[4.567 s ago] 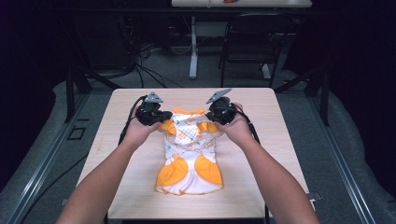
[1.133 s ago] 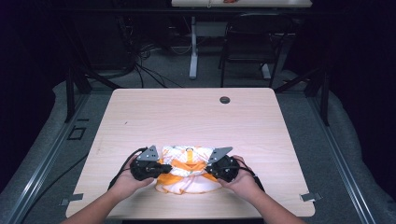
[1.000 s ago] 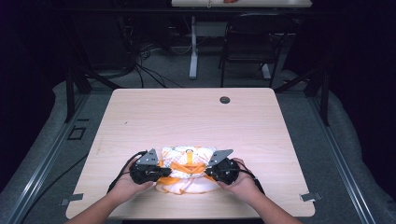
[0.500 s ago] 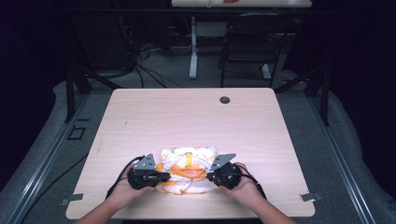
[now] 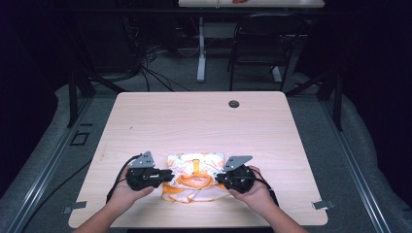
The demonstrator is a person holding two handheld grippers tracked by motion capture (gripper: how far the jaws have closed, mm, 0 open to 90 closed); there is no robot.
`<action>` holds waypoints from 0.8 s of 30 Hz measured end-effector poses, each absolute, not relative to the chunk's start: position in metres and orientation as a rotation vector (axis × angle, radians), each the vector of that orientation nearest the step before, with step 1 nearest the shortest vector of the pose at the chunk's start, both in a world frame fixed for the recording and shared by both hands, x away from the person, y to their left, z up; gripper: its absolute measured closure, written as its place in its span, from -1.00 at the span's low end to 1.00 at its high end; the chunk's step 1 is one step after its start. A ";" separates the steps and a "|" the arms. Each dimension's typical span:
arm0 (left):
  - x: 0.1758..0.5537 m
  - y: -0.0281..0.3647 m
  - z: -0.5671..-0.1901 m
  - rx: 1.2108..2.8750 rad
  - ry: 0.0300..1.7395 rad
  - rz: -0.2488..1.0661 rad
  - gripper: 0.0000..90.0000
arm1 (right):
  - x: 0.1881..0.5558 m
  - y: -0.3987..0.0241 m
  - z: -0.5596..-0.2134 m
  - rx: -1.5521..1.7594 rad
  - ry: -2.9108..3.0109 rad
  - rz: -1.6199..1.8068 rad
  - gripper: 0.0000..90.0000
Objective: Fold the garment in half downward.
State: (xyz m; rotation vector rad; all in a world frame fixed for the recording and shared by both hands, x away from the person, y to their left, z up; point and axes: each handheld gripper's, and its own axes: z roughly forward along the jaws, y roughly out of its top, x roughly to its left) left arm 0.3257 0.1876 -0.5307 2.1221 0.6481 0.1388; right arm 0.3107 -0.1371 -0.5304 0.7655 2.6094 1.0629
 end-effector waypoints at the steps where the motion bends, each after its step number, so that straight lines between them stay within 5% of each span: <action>1: 0.327 0.186 -0.531 2.121 0.661 0.136 0.57 | 0.312 -0.135 -0.530 0.763 2.605 1.059 0.78; 13: 0.328 0.172 -0.556 2.197 0.666 0.112 0.16 | 0.317 -0.126 -0.546 0.752 2.680 0.966 0.37; 24: 0.323 0.168 -0.569 2.265 0.613 0.178 0.07 | 0.318 -0.126 -0.560 0.761 2.720 0.952 0.31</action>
